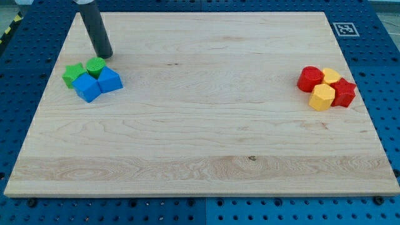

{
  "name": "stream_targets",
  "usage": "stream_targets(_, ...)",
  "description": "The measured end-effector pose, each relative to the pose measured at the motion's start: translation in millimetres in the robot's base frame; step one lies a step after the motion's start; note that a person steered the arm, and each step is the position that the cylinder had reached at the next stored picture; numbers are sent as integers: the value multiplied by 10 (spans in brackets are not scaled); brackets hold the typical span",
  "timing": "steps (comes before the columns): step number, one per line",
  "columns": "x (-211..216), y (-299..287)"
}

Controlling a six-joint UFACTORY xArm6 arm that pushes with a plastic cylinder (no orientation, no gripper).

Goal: Move the arm to the left center of the board

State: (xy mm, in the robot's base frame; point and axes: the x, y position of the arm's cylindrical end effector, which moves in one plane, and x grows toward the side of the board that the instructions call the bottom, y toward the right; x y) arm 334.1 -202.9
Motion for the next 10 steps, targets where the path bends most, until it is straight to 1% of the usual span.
stream_targets(2,0,-412)
stream_targets(4,0,-558)
stream_targets(6,0,-1013)
stream_targets(7,25,-1020)
stream_targets(8,316,-1020)
stream_targets(10,438,-1019)
